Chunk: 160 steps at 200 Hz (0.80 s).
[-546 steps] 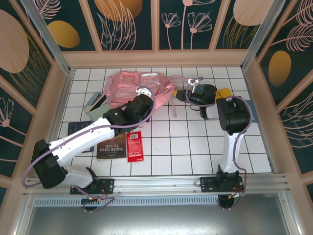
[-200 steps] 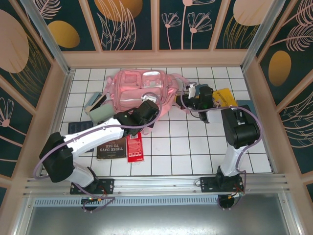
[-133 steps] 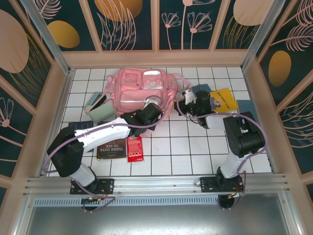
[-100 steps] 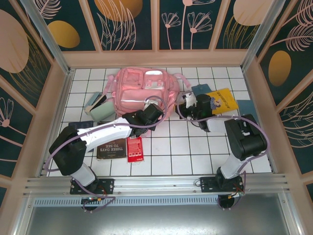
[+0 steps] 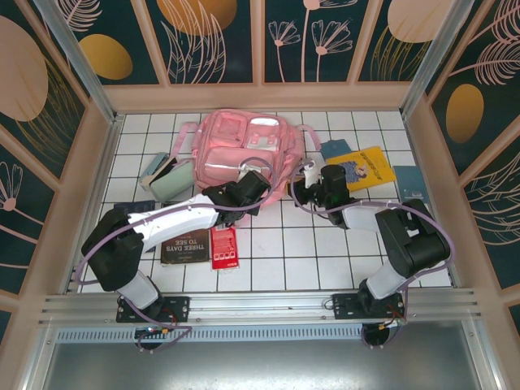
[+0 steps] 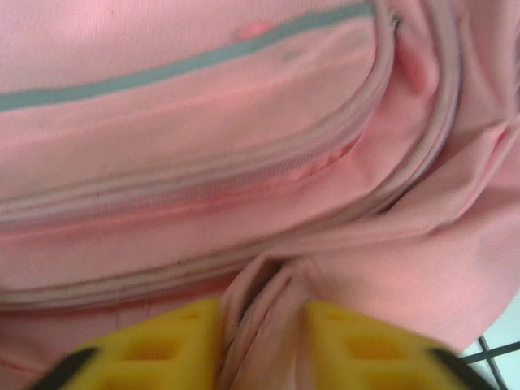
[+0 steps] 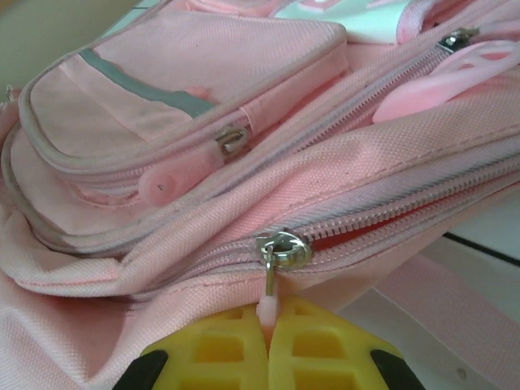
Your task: Pack the student bag
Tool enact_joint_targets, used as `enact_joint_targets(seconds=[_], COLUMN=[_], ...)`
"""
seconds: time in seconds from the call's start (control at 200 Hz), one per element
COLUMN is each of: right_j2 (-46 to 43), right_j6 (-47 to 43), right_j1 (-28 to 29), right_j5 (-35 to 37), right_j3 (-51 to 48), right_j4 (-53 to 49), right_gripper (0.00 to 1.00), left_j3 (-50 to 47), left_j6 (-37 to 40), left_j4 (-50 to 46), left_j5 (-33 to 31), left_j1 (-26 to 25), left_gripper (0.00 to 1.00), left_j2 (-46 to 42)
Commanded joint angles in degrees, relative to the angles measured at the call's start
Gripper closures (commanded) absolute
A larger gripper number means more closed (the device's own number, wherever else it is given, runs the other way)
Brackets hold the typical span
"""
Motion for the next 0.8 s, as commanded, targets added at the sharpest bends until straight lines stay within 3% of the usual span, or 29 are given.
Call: enact_joint_targets(seconds=[0.0, 0.225, 0.32, 0.611, 0.796], right_j2=[-2.05, -1.57, -0.66, 0.89, 1.26], right_j6=[-1.11, 0.92, 1.63, 3.52, 3.92], right_j1=[1.7, 1.19, 0.75, -0.03, -0.18], right_j5=[-4.47, -4.84, -5.74, -6.98, -7.07], right_j3=[-2.35, -5.2, -5.32, -6.38, -6.38], right_j4=[3.49, 8.79, 9.62, 12.76, 13.1], right_gripper=[1.0, 1.0, 1.0, 1.0, 1.0], left_j3=[4.24, 14.06, 19.99, 38.18, 41.06], left_j6=[0.85, 5.25, 6.66, 8.45, 9.36], left_j4=[7.48, 8.85, 8.74, 3.01, 1.86], left_j5=[1.29, 12.98, 18.51, 23.85, 27.51], left_j1=[1.64, 5.57, 6.62, 7.65, 7.65], left_gripper=[0.5, 0.56, 0.61, 0.67, 0.6], left_j2=[-2.58, 5.46, 13.15, 31.16, 35.58])
